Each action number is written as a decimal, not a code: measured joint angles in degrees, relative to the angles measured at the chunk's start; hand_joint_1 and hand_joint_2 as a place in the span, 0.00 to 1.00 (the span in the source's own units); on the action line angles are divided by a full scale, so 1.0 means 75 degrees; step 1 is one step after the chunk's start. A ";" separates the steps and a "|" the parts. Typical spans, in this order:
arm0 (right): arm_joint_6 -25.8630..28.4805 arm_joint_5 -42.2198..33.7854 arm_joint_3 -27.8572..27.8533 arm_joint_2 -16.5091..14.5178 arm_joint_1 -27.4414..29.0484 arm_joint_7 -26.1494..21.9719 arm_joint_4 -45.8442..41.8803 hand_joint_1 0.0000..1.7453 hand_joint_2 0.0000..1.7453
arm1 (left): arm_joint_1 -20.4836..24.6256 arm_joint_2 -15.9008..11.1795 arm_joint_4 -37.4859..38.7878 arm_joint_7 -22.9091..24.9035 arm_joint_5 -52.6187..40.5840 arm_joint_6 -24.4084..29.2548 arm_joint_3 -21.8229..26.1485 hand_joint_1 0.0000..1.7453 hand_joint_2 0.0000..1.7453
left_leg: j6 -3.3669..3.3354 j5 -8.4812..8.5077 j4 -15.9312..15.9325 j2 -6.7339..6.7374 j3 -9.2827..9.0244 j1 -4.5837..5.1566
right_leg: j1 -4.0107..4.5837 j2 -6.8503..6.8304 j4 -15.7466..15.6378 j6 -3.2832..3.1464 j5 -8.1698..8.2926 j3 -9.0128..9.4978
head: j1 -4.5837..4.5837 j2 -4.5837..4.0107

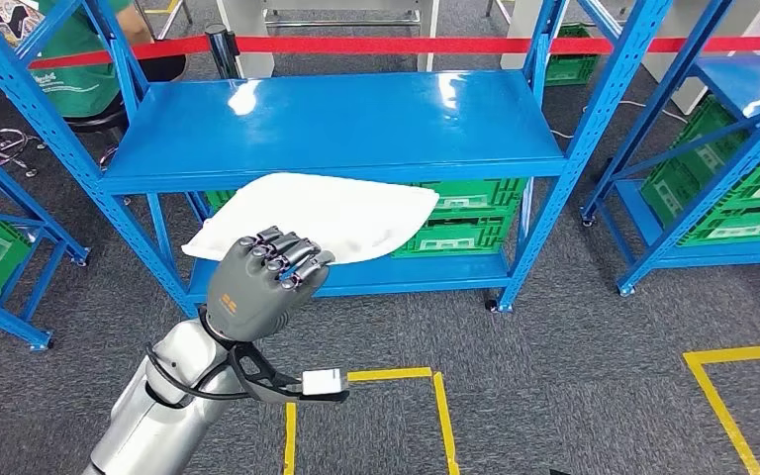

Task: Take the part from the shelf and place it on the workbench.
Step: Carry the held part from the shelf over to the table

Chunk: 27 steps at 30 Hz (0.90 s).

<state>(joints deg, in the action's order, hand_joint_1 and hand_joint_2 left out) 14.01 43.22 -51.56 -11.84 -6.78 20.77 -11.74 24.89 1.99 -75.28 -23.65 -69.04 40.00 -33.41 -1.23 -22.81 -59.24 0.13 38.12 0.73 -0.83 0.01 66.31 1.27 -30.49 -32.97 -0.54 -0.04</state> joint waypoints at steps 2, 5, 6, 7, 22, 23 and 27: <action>0.0005 0.0002 -0.0001 0.0009 -0.0026 0.0006 -0.0004 0.00 0.00 | -0.0010 0.0001 -0.0023 0.0020 -0.0007 0.0000 0.0060 1.00 1.00 | 0.0081 0.0105 -0.0069 0.0005 0.0103 0.0015 | 0.0031 0.0002 -0.0746 -0.0077 -0.0177 0.0481 | 0.0001 -0.0001; 0.0019 0.0002 -0.0007 0.0009 -0.0035 -0.0003 -0.0006 0.00 0.00 | -0.0011 0.0003 -0.0026 0.0015 0.0010 0.0000 0.0120 1.00 1.00 | 0.0212 0.0242 -0.0041 0.0008 0.0139 0.0003 | 0.0035 -0.0003 -0.0890 -0.0230 -0.0103 0.0412 | 0.0009 0.0000; 0.0028 0.0006 -0.0010 0.0009 -0.0043 -0.0006 -0.0007 0.00 0.00 | -0.0010 0.0001 -0.0020 0.0006 0.0042 -0.0001 0.0141 1.00 1.00 | 0.0264 0.0107 -0.0123 0.0001 0.0208 -0.0007 | 0.0024 -0.0020 -0.0904 -0.0286 -0.0005 0.0333 | 0.0002 0.0000; 0.0037 0.0011 -0.0013 0.0012 -0.0052 -0.0008 -0.0008 0.00 0.00 | -0.0008 -0.0004 -0.0014 -0.0008 0.0086 -0.0003 0.0159 1.00 1.00 | 0.0316 -0.0157 -0.0325 -0.0006 0.0305 -0.0019 | 0.0007 -0.0036 -0.0918 -0.0331 0.0100 0.0239 | -0.0003 0.0000; -0.0060 0.0049 -0.0023 0.0027 -0.0070 0.0002 -0.0009 0.00 0.00 | 0.0192 0.0044 0.0263 -0.0365 0.0883 -0.0095 0.0160 1.00 1.00 | -0.0030 -0.0940 0.0221 0.0088 -0.1200 -0.0019 | -0.0065 0.0015 -0.0724 0.0076 0.0917 -0.0854 | -0.0011 0.0000; -0.0060 0.0053 -0.0023 0.0029 -0.0064 0.0009 -0.0009 0.00 0.00 | 0.0193 0.0055 0.0281 -0.0380 0.0930 -0.0103 0.0158 1.00 1.00 | -0.0074 -0.0854 0.0237 0.0136 -0.1145 -0.0030 | -0.0071 0.0019 -0.0363 0.0093 0.0639 -0.1002 | -0.0002 0.0000; -0.0057 0.0062 -0.0023 0.0050 -0.0040 0.0018 -0.0009 0.00 0.00 | 0.0179 0.0070 0.0361 -0.0403 0.1027 -0.0137 0.0148 1.00 1.00 | -0.0112 -0.0646 0.0169 0.0347 -0.0843 -0.0003 | -0.0047 0.0015 0.1152 0.0144 -0.0230 -0.1426 | 0.0016 0.0000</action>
<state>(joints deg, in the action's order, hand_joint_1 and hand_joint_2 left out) 13.58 43.69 -51.74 -11.47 -7.07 20.91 -11.80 26.23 2.51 -72.58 -26.67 -61.34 38.97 -32.30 -2.07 -27.66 -57.97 2.73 31.80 0.71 -1.18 0.12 74.95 2.35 -32.22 -43.66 -0.42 -0.04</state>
